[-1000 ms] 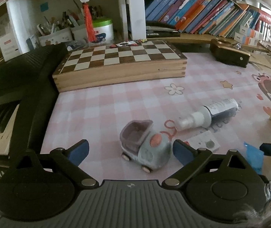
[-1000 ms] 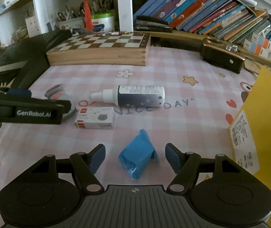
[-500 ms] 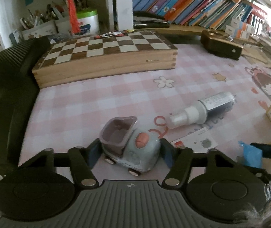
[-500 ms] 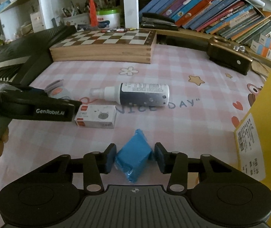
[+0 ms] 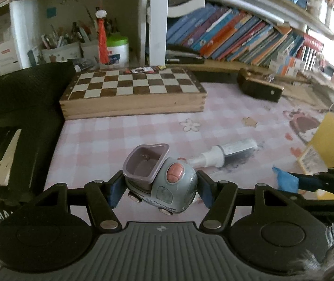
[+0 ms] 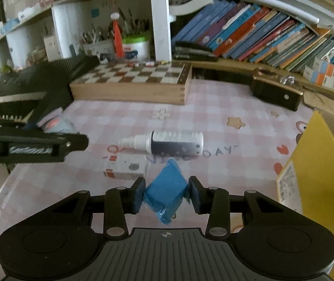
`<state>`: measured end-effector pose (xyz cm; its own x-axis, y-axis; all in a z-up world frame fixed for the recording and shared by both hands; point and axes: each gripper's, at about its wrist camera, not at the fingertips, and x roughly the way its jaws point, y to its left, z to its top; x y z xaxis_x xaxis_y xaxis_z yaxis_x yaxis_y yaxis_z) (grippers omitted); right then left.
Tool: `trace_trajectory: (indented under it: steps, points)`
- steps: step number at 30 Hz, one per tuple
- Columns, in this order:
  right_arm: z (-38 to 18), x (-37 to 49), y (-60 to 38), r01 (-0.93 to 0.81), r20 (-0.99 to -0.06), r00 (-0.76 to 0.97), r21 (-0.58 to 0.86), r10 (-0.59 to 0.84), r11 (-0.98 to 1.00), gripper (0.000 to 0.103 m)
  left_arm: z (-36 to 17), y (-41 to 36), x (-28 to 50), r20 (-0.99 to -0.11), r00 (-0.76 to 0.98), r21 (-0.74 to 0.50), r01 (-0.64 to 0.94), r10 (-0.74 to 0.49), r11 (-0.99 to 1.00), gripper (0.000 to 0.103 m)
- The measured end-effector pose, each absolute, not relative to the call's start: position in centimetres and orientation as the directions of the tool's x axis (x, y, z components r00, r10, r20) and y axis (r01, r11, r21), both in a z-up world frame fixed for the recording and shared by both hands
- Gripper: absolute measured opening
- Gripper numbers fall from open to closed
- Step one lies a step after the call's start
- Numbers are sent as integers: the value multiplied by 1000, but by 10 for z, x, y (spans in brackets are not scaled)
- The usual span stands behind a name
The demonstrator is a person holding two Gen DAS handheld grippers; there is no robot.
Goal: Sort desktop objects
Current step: 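Lift the truck and blue cloth and carry them toward the yellow box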
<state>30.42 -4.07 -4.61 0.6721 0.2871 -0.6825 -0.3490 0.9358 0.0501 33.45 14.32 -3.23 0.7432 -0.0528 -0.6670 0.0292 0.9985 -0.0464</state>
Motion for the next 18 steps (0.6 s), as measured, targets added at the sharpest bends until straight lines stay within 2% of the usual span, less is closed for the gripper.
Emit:
trace_trajectory:
  steps: [7, 18]
  points:
    - [-29, 286, -48, -369, -660, 678, 74, 323, 926, 39, -16, 139, 300, -654, 751, -97, 30, -86, 995, 61]
    - [-13, 241, -64, -386, -678, 643, 114, 356, 915, 38, 2, 135, 240, -642, 756, -156, 32, -126, 987, 61]
